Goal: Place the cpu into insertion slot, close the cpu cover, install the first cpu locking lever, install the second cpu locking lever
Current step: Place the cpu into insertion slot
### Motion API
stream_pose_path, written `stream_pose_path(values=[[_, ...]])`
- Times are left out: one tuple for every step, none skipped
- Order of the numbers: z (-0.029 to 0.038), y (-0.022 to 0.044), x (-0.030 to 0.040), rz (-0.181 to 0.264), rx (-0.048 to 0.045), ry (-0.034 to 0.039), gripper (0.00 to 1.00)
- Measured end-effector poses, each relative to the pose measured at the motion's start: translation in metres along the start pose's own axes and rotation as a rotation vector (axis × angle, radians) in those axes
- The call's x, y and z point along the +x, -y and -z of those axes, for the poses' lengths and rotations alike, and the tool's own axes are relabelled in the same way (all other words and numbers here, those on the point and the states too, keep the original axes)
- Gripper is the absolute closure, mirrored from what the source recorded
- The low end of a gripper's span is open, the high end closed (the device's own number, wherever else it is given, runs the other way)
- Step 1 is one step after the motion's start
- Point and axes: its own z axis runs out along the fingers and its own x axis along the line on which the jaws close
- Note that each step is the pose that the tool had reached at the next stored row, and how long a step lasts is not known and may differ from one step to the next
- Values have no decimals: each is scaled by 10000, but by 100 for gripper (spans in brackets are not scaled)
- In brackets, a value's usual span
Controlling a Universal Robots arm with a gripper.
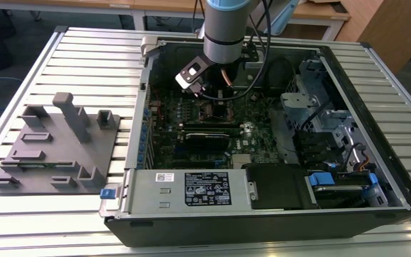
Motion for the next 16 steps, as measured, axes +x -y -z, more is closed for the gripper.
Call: stream_pose_path(values=[[0,0,0,0,0,0,46],[0,0,0,0,0,0,46],[-1,0,0,0,0,0,46],[0,0,0,0,0,0,46],[0,0,0,0,-1,-2,46],[3,0,1,-1,-4,-6,46],[8,-1,2,-1,-8,-15,46],[13,-2,2,-1,-9,-18,46],[18,-2,2,0,-5,-14,46],[22,-1,1,0,-2,-10,46],[23,-1,0,0,-2,-9,46],[23,-1,1,0,-3,-10,46],[23,-1,1,0,-2,-10,46],[24,-1,1,-1,-1,-8,46],[24,-2,1,-20,-1,-9,46],[24,-4,0,-83,-1,-6,46]])
